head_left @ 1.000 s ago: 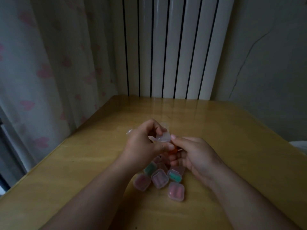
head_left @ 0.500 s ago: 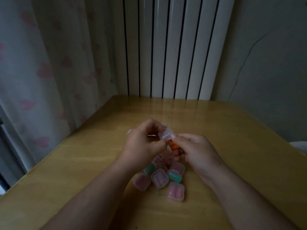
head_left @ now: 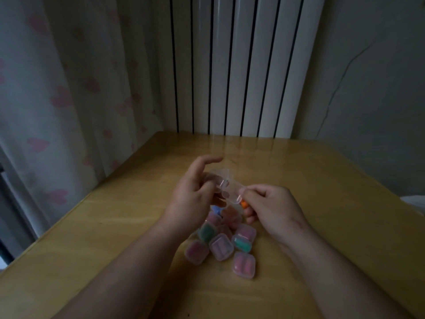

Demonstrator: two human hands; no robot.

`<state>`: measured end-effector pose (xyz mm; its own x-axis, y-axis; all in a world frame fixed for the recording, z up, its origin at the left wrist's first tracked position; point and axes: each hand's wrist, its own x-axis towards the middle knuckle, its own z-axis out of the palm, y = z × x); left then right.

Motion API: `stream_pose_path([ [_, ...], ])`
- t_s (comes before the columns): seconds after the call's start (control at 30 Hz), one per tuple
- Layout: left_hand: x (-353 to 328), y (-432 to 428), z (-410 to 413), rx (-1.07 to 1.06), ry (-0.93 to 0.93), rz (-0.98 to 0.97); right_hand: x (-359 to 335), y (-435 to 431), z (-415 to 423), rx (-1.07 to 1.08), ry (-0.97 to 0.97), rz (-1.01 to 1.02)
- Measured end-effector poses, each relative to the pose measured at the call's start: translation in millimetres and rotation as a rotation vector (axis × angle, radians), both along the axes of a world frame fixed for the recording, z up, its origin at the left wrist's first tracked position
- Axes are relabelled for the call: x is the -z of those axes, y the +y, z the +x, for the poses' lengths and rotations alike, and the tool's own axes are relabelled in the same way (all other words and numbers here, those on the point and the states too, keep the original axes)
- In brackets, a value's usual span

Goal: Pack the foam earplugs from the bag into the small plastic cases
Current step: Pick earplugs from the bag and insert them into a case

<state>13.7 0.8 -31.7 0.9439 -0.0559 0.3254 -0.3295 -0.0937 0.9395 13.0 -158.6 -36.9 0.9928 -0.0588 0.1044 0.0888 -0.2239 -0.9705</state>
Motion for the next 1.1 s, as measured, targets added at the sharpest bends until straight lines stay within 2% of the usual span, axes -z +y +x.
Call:
stream_pose_path([
  [0.13,0,1,1,0.047,0.083,0.067,2,-1,2,-0.001,-0.010,0.091],
  [0.23,4,-1,3,0.005,0.047,0.174,3,-1,4,0.004,-0.001,0.162],
  [0.4,5,-4,4,-0.060,0.022,0.231,-2,-4,5,0.160,-0.124,0.160],
  [0.5,6,-5,5,-0.064,0.011,0.251,-3,0,-1,0.134,-0.252,0.075],
  [0.6,8,-7,7,-0.059,0.009,0.225,2,4,-3,0.123,-0.361,-0.114],
  [0.77,12,-6,10,-0.042,0.031,0.173,5,6,-5,0.134,-0.384,-0.263],
  [1.0,12,-5,10,-0.022,0.070,0.150,5,5,-6,0.118,-0.394,-0.260],
  [1.1,10,-4,10,-0.028,0.074,0.141,9,6,-3,0.171,-0.471,-0.392],
])
